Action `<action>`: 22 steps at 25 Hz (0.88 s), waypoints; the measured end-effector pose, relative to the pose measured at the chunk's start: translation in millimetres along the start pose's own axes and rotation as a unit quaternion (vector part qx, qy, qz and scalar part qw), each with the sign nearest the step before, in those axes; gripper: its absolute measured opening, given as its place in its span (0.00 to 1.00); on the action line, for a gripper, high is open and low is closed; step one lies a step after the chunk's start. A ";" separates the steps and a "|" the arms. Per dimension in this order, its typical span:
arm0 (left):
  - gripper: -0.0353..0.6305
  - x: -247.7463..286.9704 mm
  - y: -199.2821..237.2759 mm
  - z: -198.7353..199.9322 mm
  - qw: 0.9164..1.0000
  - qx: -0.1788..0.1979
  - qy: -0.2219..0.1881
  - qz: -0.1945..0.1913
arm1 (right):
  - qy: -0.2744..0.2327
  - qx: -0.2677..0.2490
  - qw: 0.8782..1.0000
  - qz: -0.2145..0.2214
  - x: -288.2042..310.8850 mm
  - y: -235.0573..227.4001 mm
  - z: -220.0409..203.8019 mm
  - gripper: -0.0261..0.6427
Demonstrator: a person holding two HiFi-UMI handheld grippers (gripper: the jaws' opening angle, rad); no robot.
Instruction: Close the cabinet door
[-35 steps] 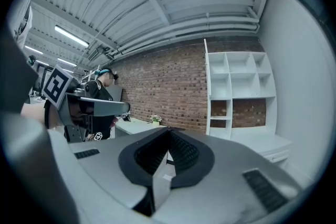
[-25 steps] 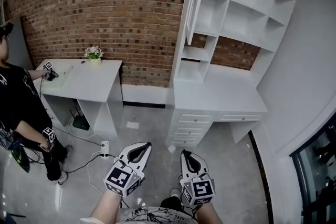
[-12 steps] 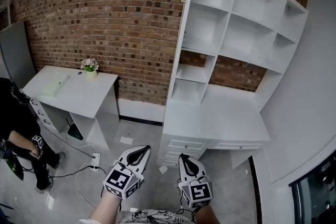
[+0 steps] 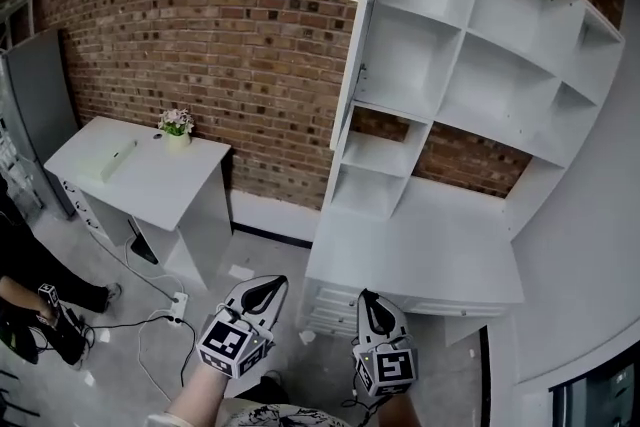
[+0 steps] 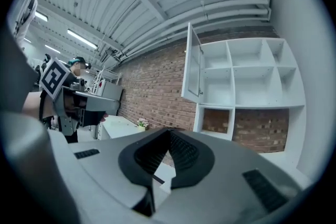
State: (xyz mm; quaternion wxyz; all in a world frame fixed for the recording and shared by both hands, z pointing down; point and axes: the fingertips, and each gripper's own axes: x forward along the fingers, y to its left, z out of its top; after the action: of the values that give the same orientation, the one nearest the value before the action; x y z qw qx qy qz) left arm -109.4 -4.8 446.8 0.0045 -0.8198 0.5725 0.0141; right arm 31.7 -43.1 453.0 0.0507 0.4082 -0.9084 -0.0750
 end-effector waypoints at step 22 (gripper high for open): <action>0.07 205.9 133.9 170.4 0.971 0.123 -0.172 -0.109 | -0.040 -0.034 0.998 -0.023 214.1 -80.4 48.2 0.05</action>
State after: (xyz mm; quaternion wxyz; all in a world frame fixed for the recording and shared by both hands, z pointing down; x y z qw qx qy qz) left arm -167.3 -240.2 271.8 0.2056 -0.8557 0.4675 0.0835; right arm -58.3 -251.7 398.0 0.0266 0.4235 -0.8971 -0.1233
